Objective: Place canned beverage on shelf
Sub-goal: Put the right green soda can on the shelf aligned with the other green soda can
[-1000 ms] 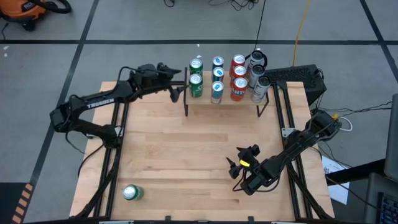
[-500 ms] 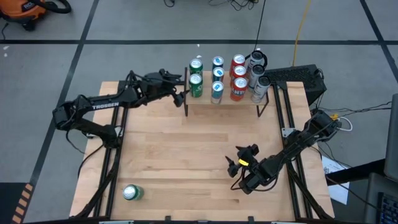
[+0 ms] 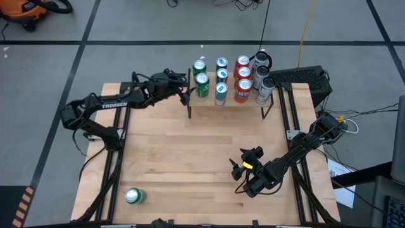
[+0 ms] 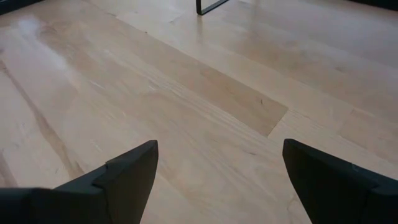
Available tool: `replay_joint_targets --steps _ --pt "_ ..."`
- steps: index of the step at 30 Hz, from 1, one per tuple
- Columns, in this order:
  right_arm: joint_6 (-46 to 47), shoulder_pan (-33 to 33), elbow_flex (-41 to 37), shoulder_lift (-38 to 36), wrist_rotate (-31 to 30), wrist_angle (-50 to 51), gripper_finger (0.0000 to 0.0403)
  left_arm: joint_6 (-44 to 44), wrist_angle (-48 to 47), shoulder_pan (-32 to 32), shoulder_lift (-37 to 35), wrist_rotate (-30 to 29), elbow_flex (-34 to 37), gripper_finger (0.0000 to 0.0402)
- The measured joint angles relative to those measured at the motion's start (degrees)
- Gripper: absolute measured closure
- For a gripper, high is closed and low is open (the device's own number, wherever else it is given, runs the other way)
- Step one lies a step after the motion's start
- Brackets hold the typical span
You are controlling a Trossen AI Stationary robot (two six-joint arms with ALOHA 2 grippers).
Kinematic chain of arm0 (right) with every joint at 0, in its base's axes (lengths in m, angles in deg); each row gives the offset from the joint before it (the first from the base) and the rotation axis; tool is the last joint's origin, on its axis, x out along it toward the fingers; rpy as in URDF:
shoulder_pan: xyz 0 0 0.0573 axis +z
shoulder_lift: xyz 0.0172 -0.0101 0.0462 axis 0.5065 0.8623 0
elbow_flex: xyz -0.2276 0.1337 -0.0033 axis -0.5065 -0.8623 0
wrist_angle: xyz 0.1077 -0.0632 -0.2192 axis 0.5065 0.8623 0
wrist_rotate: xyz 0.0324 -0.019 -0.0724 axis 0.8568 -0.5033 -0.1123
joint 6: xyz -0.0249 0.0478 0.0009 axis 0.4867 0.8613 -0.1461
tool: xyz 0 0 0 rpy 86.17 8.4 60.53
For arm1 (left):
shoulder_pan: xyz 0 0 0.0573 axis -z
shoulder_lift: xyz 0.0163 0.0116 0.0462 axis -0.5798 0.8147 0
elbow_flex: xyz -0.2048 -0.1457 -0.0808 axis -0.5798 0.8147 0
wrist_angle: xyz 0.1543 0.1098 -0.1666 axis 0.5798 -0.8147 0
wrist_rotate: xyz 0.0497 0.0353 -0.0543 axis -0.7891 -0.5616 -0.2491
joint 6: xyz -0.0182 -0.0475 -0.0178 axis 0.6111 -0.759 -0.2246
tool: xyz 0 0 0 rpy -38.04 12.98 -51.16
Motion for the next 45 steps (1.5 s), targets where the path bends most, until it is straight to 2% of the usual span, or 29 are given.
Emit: replay_joint_targets --steps 8,16,22,26,33,45 --pt "-0.7 0.0 0.0 0.0 0.1 0.0 0.0069 -2.0 -2.1 -0.9 -0.9 -0.3 0.0 0.0015" --pt "-0.7 0.0 0.0 0.0 0.2 0.0 0.0069 -4.5 -5.3 5.1 -3.7 -0.2 0.0 0.0016" --pt "-0.7 0.0 0.0 0.0 0.3 0.0 0.0069 -4.5 -0.5 11.9 -5.1 -8.8 -0.6 0.0016" --pt "-0.7 0.0 0.0 0.0 0.2 -0.3 0.0069 -4.0 0.9 14.1 -5.1 -13.1 -3.2 0.0016" --pt "-0.9 -0.1 0.0 0.0 0.2 -0.5 0.0069 -0.9 3.0 14.0 -2.8 -17.5 -6.4 0.0016" --pt "-2.6 -0.5 0.0 0.0 0.2 -0.4 0.0069 0.4 9.5 13.1 3.8 -17.7 -6.5 0.0016"
